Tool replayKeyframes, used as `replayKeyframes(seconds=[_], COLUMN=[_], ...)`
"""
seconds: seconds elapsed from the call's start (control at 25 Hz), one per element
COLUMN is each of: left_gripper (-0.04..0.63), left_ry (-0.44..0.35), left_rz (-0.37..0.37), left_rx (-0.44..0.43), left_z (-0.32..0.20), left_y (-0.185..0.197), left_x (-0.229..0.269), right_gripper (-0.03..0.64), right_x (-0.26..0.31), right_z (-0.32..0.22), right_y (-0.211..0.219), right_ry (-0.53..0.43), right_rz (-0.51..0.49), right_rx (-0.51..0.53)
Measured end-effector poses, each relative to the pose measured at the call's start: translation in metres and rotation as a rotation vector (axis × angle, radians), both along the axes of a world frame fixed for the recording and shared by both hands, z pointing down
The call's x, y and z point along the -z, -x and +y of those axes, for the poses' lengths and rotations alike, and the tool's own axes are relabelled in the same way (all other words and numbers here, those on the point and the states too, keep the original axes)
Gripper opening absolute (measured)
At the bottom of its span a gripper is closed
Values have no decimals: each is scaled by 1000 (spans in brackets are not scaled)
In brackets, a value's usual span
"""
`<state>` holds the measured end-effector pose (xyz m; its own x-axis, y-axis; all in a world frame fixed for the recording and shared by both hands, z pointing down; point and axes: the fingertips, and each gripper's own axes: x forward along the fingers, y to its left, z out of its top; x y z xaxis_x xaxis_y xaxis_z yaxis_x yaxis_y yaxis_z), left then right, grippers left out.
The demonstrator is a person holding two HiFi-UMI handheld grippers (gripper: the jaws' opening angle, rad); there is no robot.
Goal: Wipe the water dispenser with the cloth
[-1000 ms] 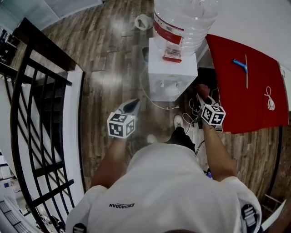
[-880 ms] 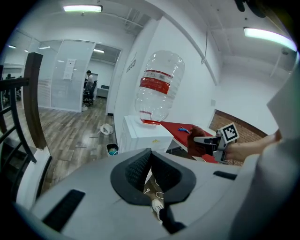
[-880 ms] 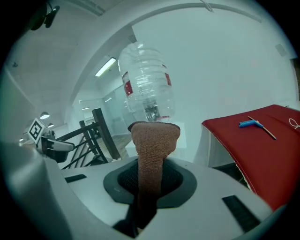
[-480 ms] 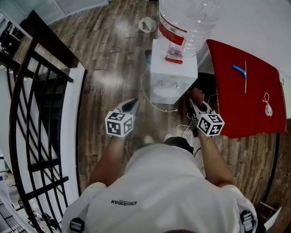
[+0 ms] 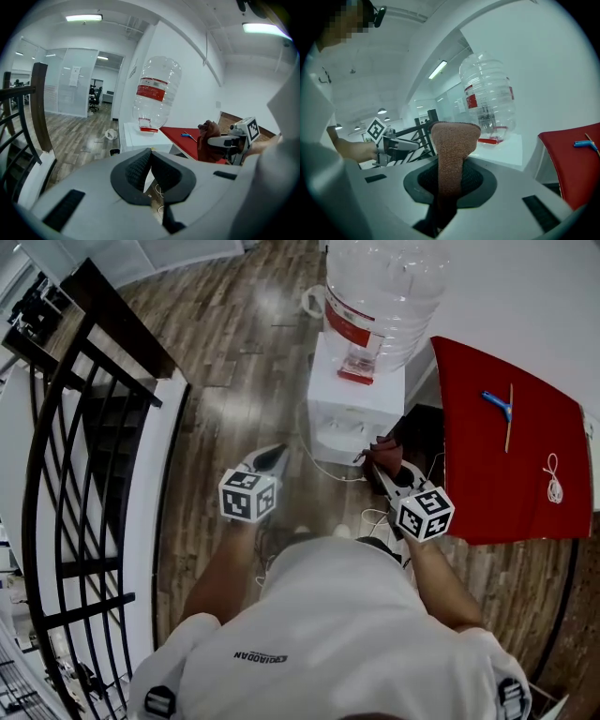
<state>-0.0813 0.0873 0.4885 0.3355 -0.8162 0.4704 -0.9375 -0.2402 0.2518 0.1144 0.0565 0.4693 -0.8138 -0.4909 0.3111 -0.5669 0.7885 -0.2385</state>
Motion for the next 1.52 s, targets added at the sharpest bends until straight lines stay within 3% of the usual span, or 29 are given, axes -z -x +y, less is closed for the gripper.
replayKeyframes(seconds=[0.36, 0.56, 0.76, 1.04, 1.28, 1.52], left_gripper=[-11, -11, -11, -11, -11, -11], left_ry=[-28, 26, 31, 17, 24, 0], left_rz=[-35, -52, -60, -46, -37, -59], left_rx=[95, 150, 184, 184, 167, 67], left_z=[14, 44, 56, 49, 51, 56], left_y=[-16, -8, 2, 17, 53, 110], left_x=[5, -7, -5, -9, -5, 5], right_gripper=[57, 57, 57, 57, 57, 57], right_x=[-3, -11, -15, -27, -29, -26], right_z=[-6, -3, 3, 8, 12, 29], right_y=[-3, 4, 16, 28, 57, 112], right_ry=[0, 36, 69, 88, 103, 95], right_rz=[-38, -67, -96, -80, -32, -13], right_rx=[114, 137, 165, 162, 142, 82])
